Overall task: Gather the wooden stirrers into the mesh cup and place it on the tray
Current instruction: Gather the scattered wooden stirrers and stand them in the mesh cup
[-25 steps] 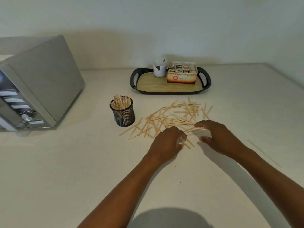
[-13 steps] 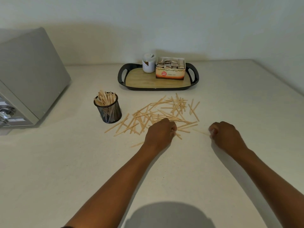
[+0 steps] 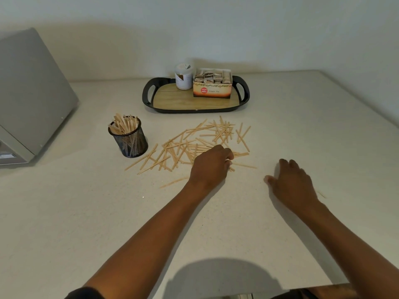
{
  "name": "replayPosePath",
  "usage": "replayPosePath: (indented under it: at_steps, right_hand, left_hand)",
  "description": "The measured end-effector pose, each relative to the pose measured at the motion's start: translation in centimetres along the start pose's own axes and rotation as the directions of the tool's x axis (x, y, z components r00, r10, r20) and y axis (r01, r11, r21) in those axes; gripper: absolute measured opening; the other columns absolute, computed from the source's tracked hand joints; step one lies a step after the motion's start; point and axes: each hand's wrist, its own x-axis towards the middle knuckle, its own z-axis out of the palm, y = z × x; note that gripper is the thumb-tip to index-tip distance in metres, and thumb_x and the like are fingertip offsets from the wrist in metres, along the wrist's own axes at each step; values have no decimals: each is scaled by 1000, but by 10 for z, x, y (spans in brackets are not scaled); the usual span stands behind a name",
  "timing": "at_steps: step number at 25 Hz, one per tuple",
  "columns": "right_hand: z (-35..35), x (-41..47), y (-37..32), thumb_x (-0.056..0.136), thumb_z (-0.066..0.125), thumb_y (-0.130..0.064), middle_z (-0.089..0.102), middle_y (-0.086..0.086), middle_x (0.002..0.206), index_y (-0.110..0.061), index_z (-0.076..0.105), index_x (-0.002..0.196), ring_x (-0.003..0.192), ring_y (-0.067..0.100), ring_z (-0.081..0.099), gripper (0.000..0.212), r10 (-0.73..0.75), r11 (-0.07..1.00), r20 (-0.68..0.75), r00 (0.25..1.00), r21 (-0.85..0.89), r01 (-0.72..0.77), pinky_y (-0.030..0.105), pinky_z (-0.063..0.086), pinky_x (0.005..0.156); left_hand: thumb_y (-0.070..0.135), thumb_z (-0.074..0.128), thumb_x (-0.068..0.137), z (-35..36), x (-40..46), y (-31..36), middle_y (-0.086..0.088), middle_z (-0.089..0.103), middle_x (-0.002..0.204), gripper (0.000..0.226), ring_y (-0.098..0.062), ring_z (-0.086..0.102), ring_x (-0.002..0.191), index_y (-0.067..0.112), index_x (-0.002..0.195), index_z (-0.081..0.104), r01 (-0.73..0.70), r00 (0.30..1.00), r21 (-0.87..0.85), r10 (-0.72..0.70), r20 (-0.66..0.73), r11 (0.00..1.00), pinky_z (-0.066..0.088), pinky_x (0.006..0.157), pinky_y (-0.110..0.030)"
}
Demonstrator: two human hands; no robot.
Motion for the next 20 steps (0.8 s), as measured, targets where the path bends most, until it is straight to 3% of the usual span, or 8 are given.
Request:
replayPosePath:
  at_steps: [2,5,10,13,16,18,20]
  right_hand:
    - [11,-5,-11,95,47,-53,38,28,142,-6,30,144,127,50,40,70,36,999,84,996,-39,-33,56,37,107]
    - [23,-4,-34,97,39,-58,21,26,157,-10,15,153,143,50,19,78,-46,999,92,995,-20,48,56,22,117]
    - [30,8,-83,102,38,-39,24,12,161,-11,23,153,149,33,17,60,-373,922,76,925,137,361,48,19,120]
    - [26,10,-91,101,44,-24,27,8,161,-11,26,153,151,29,16,56,-494,851,-60,867,173,497,49,19,121]
    - [25,16,-79,99,48,-33,22,14,161,-10,23,153,149,36,17,64,-324,942,-83,943,68,329,53,19,120]
    - [30,16,-77,98,44,-48,21,20,159,-7,21,152,146,45,18,71,-147,989,13,989,-10,147,58,21,117]
    - [40,14,-84,98,35,-57,17,24,159,-6,18,152,145,49,14,76,-83,995,90,993,-53,88,61,17,116]
  left_hand:
    - [30,58,93,3,-2,5,10,63,102,13,-11,61,92,27,104,65,-10,1000,0,10,11,1000,49,73,-28]
    - [28,57,92,5,-5,6,10,63,101,13,-11,61,92,27,102,65,-23,1000,6,23,18,1000,48,71,-28]
    - [21,57,91,-3,-12,-2,6,62,104,17,-16,61,94,25,105,65,36,999,-24,-35,28,999,48,71,-31]
    - [16,58,92,-22,-23,-23,2,62,115,23,-17,58,105,20,113,65,27,998,-9,-27,-56,1000,51,80,-34]
    - [24,58,93,-45,-45,-62,-5,53,137,36,-23,47,128,19,129,57,138,980,121,-118,-158,983,41,104,-38]
    - [45,48,96,-52,-62,-83,-12,31,155,57,-34,24,144,16,144,38,396,918,272,-374,-130,877,22,116,-47]
    - [63,34,94,-51,-74,-94,-15,5,162,78,-43,2,147,15,152,16,560,809,339,-587,-26,756,6,115,-60]
